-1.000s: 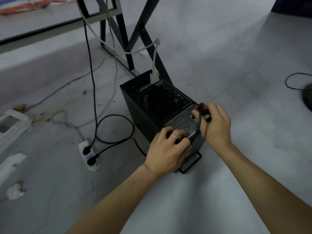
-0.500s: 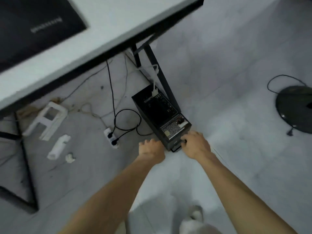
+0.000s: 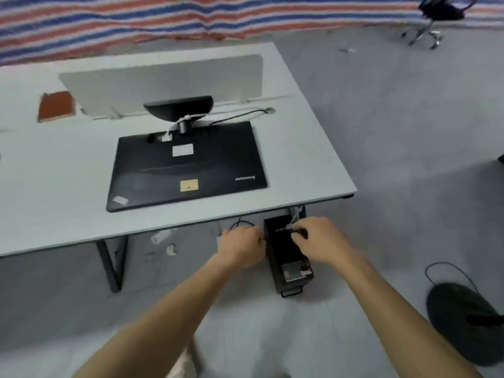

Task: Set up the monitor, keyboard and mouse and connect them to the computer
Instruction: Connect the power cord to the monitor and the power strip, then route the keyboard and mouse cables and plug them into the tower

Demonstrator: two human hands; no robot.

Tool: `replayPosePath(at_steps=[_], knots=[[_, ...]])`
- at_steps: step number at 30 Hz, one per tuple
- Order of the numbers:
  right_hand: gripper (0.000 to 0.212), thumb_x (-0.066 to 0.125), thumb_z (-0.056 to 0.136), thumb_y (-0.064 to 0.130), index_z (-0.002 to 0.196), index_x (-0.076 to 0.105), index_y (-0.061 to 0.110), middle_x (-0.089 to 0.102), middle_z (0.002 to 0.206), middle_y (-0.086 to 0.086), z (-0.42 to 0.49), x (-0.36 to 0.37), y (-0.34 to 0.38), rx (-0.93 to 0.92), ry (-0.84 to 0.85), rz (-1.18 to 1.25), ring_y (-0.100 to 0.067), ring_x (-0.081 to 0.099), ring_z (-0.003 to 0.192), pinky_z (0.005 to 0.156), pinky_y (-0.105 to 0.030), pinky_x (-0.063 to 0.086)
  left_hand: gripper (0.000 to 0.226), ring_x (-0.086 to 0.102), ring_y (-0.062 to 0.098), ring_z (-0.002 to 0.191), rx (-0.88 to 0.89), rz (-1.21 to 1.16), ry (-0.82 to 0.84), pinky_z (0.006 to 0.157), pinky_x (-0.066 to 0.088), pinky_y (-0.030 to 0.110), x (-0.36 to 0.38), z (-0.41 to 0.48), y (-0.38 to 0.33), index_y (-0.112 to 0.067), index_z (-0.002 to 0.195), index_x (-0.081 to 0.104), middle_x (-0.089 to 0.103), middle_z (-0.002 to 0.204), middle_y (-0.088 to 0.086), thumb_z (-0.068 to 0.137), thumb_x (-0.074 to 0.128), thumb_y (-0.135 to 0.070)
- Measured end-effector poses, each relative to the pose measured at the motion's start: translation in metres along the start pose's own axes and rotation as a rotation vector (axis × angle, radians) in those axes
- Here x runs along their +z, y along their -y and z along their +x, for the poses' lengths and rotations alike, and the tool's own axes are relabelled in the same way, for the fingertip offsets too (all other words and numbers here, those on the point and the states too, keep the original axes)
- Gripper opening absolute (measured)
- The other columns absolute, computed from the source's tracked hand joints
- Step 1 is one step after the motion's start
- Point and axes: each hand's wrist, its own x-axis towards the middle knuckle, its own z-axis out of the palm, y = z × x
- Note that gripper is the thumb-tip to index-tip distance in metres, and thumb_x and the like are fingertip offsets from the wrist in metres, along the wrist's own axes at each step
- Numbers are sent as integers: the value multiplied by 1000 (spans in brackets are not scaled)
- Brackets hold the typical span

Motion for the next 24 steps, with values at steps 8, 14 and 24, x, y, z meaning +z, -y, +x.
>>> replayPosePath(at_steps=[8, 14, 24], knots=[[34, 51, 98, 41, 130, 61, 35, 57, 136, 18, -6, -106, 197, -302, -196, 61, -10, 46, 128, 102, -30, 42, 28, 63, 22, 107, -204, -144, -385, 91, 49, 39, -134, -97, 154, -34, 117, 60, 68, 119, -8, 96, 43, -40], [34, 50, 98, 44, 131, 59, 38, 53, 137, 23, -2, -82, 352, -508, -189, 83, -4, 39, 132, 100, -23, 35, 31, 62, 18, 112, -368, -177, -549, 92, 47, 35, -180, -181, 305, -37, 123, 60, 66, 123, -12, 98, 45, -46], [35, 48, 99, 49, 133, 54, 45, 54, 114, 32, 44, 13, 565, -650, -61, 129, 3, 45, 127, 106, -28, 41, 29, 60, 13, 112, -635, -192, -616, 93, 48, 35, -187, -278, 547, -39, 119, 63, 67, 119, -15, 96, 46, -45]])
